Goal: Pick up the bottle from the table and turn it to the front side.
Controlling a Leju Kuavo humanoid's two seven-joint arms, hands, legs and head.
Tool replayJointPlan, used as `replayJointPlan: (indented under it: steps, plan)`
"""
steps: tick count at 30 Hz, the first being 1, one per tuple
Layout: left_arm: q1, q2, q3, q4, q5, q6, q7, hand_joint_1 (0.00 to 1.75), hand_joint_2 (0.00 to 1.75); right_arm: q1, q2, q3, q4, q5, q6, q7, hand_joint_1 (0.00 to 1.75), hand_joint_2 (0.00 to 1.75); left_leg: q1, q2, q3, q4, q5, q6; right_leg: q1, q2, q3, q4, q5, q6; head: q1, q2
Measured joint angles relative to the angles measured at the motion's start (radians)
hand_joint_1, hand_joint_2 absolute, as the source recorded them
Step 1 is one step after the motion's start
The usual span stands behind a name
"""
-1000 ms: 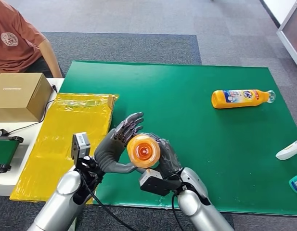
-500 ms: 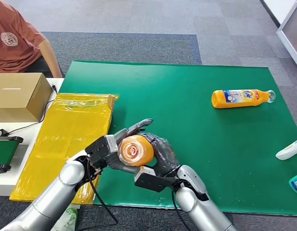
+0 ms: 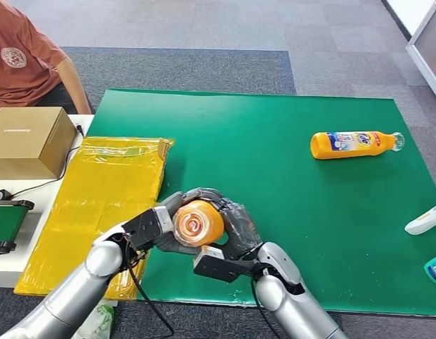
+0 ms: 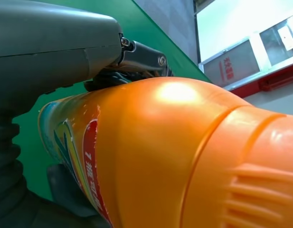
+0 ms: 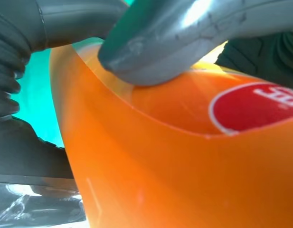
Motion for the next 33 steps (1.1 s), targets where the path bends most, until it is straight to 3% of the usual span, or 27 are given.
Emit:
replayJointPlan:
  steps: [6, 7, 10, 11, 15, 23, 29, 33]
  plan:
    - [0.026, -0.006, 0.019, -0.014, -0.001, 0.012, -0.007, 1.75, 1.75, 0.004, 0.001, 0.002, 0.002, 0.004, 0.002, 0.004, 1.75, 1.75, 0.000, 0.000, 0.000, 0.000, 0.000, 0.000, 0.000, 0.000, 0.000, 0.000, 0.000, 0.000, 0.000, 0.000]
    - [0.033, -0.008, 0.024, -0.019, -0.002, 0.014, -0.011, 1.75, 1.75, 0.004, 0.001, 0.002, 0.004, 0.004, 0.004, 0.006, 1.47, 1.75, 0.000, 0.000, 0.000, 0.000, 0.000, 0.000, 0.000, 0.000, 0.000, 0.000, 0.000, 0.000, 0.000, 0.000]
    - [0.059, -0.014, 0.039, -0.038, -0.010, 0.021, -0.019, 1.66, 1.75, 0.004, 0.001, 0.001, 0.009, 0.002, 0.018, 0.014, 0.16, 1.75, 0.000, 0.000, 0.000, 0.000, 0.000, 0.000, 0.000, 0.000, 0.000, 0.000, 0.000, 0.000, 0.000, 0.000]
    - [0.069, -0.016, 0.045, -0.045, -0.014, 0.025, -0.020, 1.61, 1.75, 0.003, 0.001, 0.000, 0.012, -0.002, 0.030, 0.018, 0.00, 1.75, 0.000, 0.000, 0.000, 0.000, 0.000, 0.000, 0.000, 0.000, 0.000, 0.000, 0.000, 0.000, 0.000, 0.000]
    - [0.103, -0.023, 0.068, -0.067, -0.020, 0.043, -0.023, 1.56, 1.75, -0.003, 0.002, -0.011, 0.038, -0.036, 0.104, 0.040, 0.00, 1.75, 0.000, 0.000, 0.000, 0.000, 0.000, 0.000, 0.000, 0.000, -0.001, 0.000, 0.000, 0.000, 0.000, 0.000]
    - [0.140, -0.048, 0.107, -0.141, -0.060, 0.123, -0.067, 0.46, 1.75, 0.009, 0.002, -0.066, 0.095, -0.089, 0.137, 0.066, 0.00, 1.75, 0.000, 0.000, -0.001, 0.000, 0.000, 0.000, 0.000, 0.000, -0.001, 0.000, 0.000, 0.000, 0.000, 0.000]
    - [0.192, -0.062, 0.149, -0.225, -0.138, 0.211, -0.090, 0.53, 1.75, 0.036, 0.002, -0.130, 0.101, -0.115, 0.152, 0.065, 0.00, 1.75, 0.000, 0.000, -0.001, 0.000, 0.000, 0.000, 0.000, 0.000, -0.001, 0.000, 0.000, 0.000, 0.000, 0.000]
    - [0.223, -0.067, 0.176, -0.260, -0.201, 0.268, -0.097, 0.75, 1.75, 0.054, 0.002, -0.161, 0.090, -0.116, 0.155, 0.066, 0.00, 1.75, 0.000, 0.000, -0.001, 0.000, 0.000, 0.000, 0.000, 0.000, -0.001, 0.000, 0.000, -0.001, 0.000, 0.000]
